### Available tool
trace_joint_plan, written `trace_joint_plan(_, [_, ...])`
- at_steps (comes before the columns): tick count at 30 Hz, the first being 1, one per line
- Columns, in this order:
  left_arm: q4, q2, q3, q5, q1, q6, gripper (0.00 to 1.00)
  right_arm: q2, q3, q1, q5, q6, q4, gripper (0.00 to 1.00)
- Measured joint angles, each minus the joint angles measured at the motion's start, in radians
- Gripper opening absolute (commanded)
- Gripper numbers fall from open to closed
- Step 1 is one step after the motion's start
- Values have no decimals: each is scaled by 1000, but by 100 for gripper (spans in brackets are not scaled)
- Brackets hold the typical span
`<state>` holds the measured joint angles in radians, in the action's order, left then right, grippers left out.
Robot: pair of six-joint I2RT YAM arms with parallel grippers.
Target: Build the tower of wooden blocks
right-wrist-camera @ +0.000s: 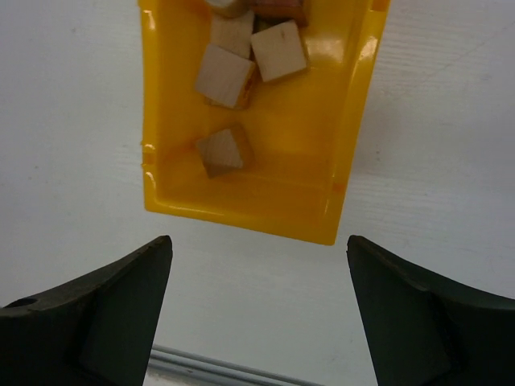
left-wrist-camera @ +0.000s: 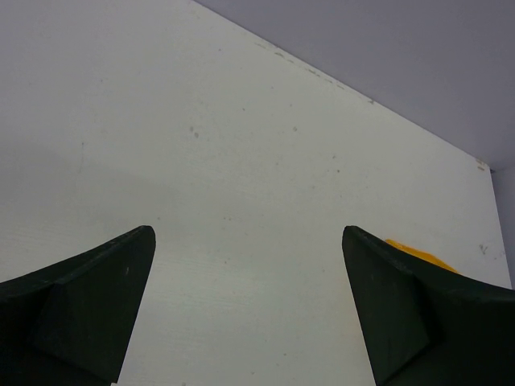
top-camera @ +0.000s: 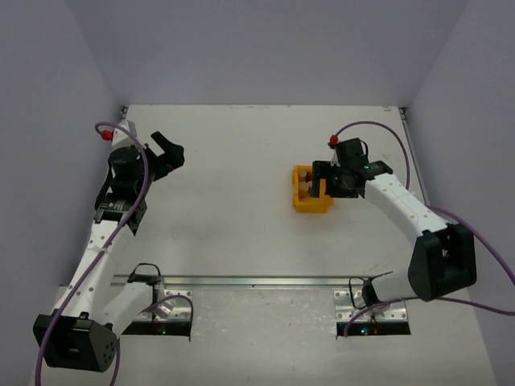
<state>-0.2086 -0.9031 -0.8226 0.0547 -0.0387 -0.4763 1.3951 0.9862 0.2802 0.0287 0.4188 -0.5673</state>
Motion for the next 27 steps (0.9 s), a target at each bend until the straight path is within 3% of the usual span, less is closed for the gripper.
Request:
trace_joint_plan(3, [2,-22,0,-5,0,0,100,33,4,1,-88,-2,-4,84])
trace_joint_plan(7, [2,-50,-2,-12,0,0,100,73,25,1,-170,-16,15,70])
trace_joint_plan(8, [1,-54,-2,-14,0,0,100,90,32,1,-182,-20,29,59])
trace_joint_plan(14, [2,-60,-4,-15,0,0,100,226,47,1,-223,-31,92,42])
trace_joint_plan(15, [2,-60,-4,-14,0,0,100,242,47,1,-229,-32,96,33])
trace_joint_plan(16, [1,-59,-4,-14,0,0,100,254,47,1,-235,-35,101,9])
trace_joint_plan(17, [1,-57,-4,-14,0,0,100,260,47,1,-238,-37,108,3])
trace_joint_plan(27, [0,-28,-4,-3,0,0,100,204,38,3,-282,-189,204,0])
